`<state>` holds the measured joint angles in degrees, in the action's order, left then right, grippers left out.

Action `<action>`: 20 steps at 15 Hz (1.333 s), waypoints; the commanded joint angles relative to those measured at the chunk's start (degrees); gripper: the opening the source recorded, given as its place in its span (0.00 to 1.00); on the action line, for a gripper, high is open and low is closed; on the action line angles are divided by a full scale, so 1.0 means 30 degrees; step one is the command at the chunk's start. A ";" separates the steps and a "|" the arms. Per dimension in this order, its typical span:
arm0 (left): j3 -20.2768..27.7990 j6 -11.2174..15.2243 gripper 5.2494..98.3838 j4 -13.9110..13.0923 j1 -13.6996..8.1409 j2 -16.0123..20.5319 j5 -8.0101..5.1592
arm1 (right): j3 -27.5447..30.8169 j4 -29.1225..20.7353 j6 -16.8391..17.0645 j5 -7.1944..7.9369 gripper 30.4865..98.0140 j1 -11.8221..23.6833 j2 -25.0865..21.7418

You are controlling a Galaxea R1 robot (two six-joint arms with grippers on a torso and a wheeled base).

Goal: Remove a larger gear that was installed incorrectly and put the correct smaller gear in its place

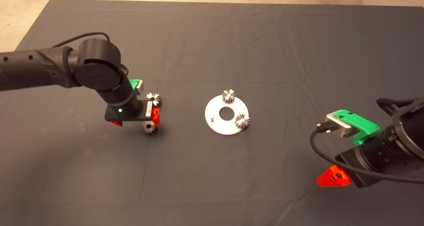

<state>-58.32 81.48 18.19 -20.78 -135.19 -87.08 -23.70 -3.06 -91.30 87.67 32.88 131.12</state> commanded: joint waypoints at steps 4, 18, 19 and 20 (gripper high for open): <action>-0.0660 -0.0090 0.99 0.0060 0.0511 -0.0099 -0.2642 | 0.0024 -0.0650 0.0080 -0.0045 1.00 0.0269 -0.0038; -0.2850 -0.1321 0.99 0.0705 0.0599 -0.1593 -0.2234 | 0.0024 -0.0650 0.0071 -0.0045 1.00 0.0263 -0.0079; -0.2850 -0.1321 0.97 0.0705 0.0599 -0.1551 -0.2221 | 0.0025 -0.0650 0.0064 -0.0045 1.00 0.0292 -0.0063; -0.2792 -0.1321 0.96 0.0705 0.0599 -0.1448 -0.2177 | 0.0025 -0.0650 0.0078 -0.0045 1.00 0.0262 -0.0043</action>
<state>-66.56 77.92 19.37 -18.87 -140.02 -87.08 -23.70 -3.06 -91.30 87.67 32.88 131.09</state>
